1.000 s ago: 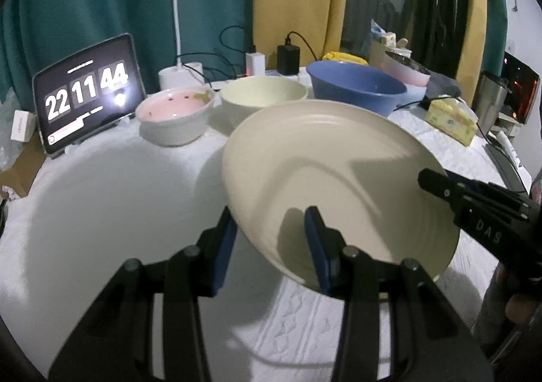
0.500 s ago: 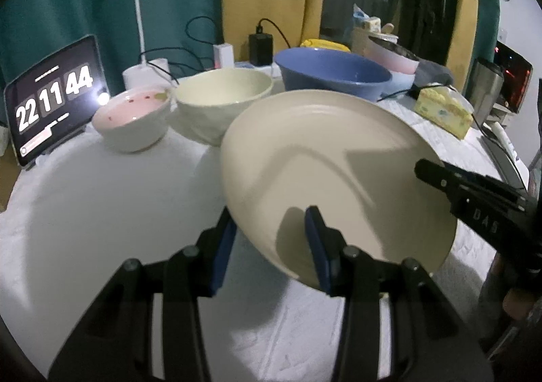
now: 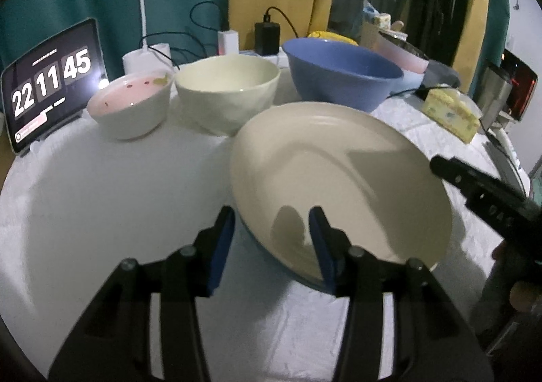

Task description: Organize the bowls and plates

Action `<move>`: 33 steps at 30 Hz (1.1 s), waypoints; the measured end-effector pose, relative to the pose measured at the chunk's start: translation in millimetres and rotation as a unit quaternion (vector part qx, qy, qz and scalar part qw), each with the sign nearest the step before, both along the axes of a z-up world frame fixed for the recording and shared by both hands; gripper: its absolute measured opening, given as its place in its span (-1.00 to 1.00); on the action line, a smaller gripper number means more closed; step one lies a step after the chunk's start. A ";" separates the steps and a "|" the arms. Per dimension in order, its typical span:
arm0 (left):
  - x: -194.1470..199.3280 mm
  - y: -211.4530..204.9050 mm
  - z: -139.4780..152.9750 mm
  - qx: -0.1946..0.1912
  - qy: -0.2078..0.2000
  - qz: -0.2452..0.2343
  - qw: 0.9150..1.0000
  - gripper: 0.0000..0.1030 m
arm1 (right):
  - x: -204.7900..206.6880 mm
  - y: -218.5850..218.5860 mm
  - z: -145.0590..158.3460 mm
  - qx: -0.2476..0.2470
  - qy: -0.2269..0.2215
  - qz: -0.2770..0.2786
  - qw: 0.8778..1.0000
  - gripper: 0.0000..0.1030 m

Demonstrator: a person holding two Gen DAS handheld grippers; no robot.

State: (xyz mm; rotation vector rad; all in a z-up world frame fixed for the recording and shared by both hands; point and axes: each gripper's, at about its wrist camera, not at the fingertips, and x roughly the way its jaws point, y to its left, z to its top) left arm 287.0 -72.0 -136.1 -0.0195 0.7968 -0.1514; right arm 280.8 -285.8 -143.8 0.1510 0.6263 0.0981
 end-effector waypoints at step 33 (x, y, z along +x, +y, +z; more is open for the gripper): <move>17.2 7.1 -19.1 -0.081 0.028 0.004 0.996 0.07 | 20.6 12.8 -18.0 0.022 0.075 0.058 0.995 -0.14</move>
